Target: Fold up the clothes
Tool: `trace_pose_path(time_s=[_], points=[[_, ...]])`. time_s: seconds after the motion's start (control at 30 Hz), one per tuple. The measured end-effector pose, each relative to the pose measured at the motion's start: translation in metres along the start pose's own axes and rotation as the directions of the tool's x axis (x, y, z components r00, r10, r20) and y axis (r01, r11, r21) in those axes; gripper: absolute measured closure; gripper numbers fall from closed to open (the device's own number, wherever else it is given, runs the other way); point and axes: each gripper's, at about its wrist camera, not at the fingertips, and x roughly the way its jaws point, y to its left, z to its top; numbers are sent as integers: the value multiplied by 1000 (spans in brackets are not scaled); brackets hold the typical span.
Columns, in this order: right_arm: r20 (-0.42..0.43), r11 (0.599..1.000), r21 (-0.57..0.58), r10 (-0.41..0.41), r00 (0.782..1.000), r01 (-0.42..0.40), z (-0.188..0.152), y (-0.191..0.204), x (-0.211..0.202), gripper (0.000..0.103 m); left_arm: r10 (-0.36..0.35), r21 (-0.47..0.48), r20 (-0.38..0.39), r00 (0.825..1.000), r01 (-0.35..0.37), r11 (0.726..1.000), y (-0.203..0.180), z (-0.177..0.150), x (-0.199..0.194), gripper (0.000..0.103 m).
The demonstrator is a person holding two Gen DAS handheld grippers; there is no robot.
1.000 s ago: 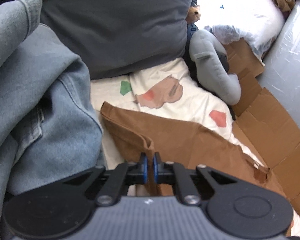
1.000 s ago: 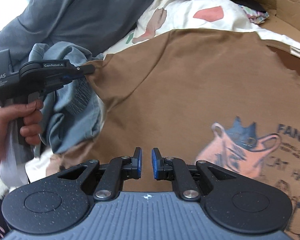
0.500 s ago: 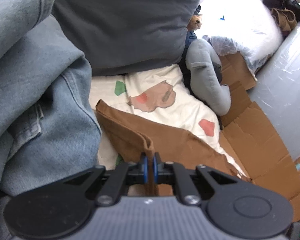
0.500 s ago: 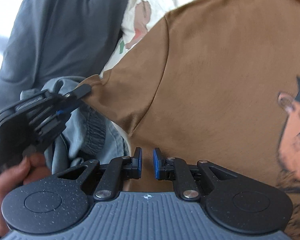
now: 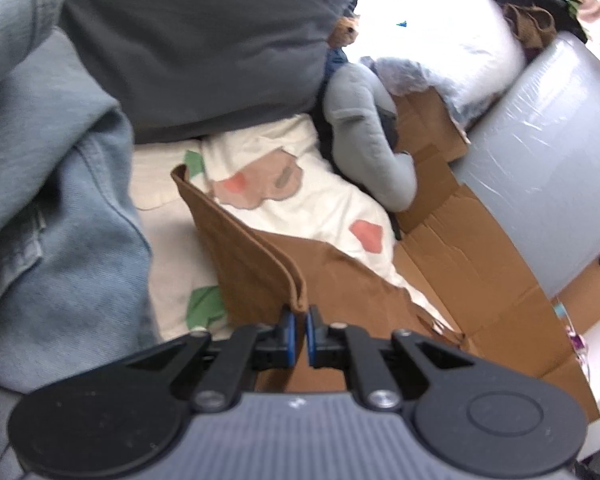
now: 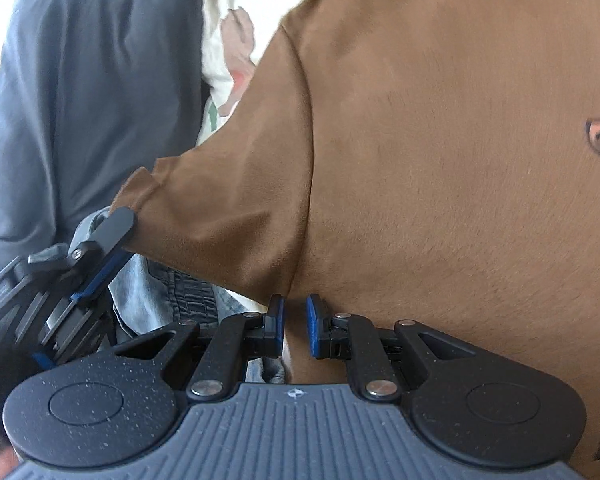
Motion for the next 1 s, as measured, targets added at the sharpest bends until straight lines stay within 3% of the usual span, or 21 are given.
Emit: trace_pose_path(time_s=[0.43,0.77,0.83,1.0], points=[[19,998,55,-18,1000,17,-16,-10,15,94,-76,42,-108,991,81,996,-13,-21,13,98],[34,997,76,26,999,-29,-23,-22,15,97,-110,61,-251,962,129,990,-23,-41,30,93],[23,995,88,46,999,-48,-24,-26,13,97,-123,54,-259,958,142,988,-22,-40,26,87],[-12,995,89,35,999,-34,-25,-28,2,94,-95,55,-215,972,109,993,-12,-35,10,86]])
